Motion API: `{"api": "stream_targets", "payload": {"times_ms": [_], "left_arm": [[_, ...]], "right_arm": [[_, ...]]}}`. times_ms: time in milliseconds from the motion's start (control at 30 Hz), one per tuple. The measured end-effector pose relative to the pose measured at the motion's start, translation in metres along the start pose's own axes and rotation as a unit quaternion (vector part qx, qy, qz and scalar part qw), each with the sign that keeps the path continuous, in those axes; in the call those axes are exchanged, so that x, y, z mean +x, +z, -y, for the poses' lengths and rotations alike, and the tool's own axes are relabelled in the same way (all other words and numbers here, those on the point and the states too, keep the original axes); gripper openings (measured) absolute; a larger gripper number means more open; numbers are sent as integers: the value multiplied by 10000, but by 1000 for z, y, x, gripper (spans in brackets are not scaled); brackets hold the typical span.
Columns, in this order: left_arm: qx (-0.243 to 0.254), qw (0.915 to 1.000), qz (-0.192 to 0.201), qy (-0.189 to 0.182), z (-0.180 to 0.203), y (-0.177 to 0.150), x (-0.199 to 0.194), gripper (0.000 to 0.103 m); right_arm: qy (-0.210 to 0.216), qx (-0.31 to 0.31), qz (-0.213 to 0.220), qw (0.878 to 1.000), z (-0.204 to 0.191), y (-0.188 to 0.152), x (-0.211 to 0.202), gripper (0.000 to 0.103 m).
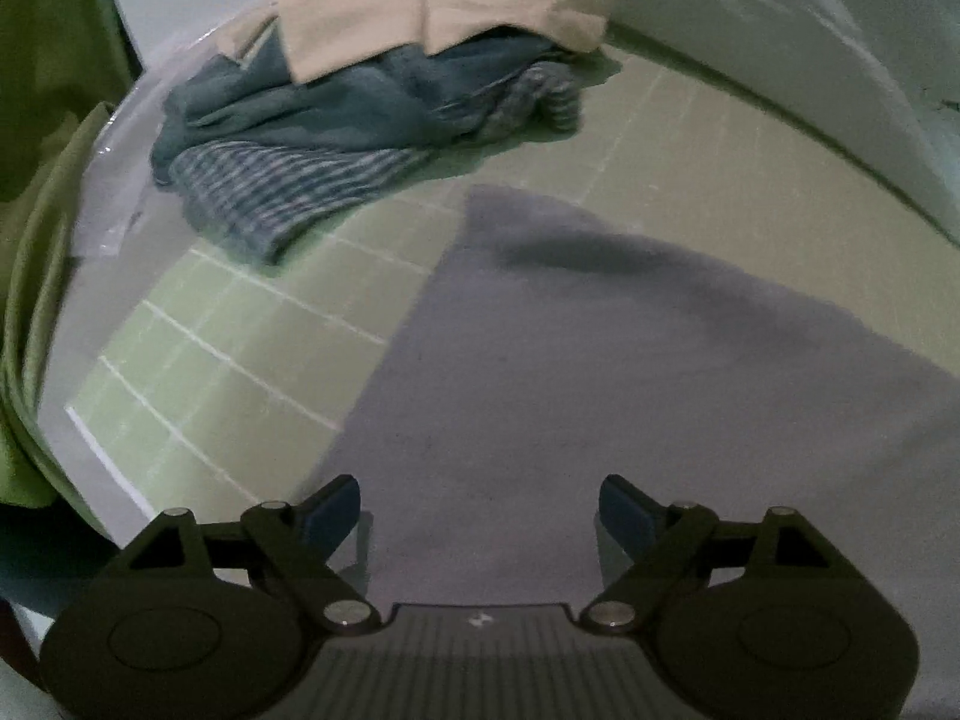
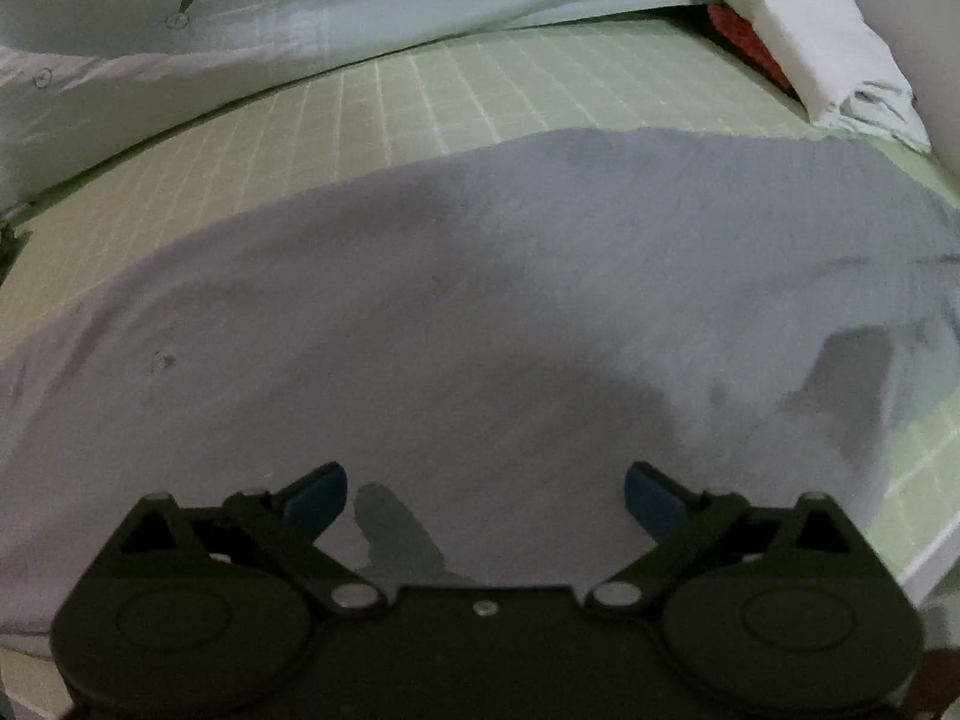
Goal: Fold clothes
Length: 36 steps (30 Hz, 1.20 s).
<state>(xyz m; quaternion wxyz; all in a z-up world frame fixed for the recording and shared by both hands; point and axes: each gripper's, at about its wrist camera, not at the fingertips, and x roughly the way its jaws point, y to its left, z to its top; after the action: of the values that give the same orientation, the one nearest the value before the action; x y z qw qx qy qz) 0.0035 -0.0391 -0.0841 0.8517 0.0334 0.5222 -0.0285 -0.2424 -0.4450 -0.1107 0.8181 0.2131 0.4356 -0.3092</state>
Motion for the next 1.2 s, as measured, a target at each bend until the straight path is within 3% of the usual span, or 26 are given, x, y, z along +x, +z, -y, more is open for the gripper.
{"api": "stream_targets", "payload": {"times_ms": [333,500,667,767,833,933,1067,1200], "left_arm": [[436,9983,-123,-357,-28,13,27,88],[582,9973,94,-444,-25,12,28,86],[803,9949,218,-567,-18,10,25,70],[810,9942,312,-627,-15,8,24,55],[794,9939,349,-680,-11,7,22,32],[742,9940,338,-735,-4,7,21,12],[564,9954,367,-679,7,9,16,9],[272,9953,673,-638,24,14,-5,9]], "right_arm": [[-231,119,186,9995,-49,-23,-19,100],[-408,317,132,9986,-51,-26,-20,101],[-522,429,43,9977,-47,-29,-18,101],[-554,464,14,9974,-44,-29,-17,101],[-563,467,-10,9973,-42,-29,-16,101],[-521,371,-10,9980,-38,-26,-15,101],[-459,187,45,9988,-28,-18,-15,101],[-435,4,76,9990,-7,-4,-17,101]]}}
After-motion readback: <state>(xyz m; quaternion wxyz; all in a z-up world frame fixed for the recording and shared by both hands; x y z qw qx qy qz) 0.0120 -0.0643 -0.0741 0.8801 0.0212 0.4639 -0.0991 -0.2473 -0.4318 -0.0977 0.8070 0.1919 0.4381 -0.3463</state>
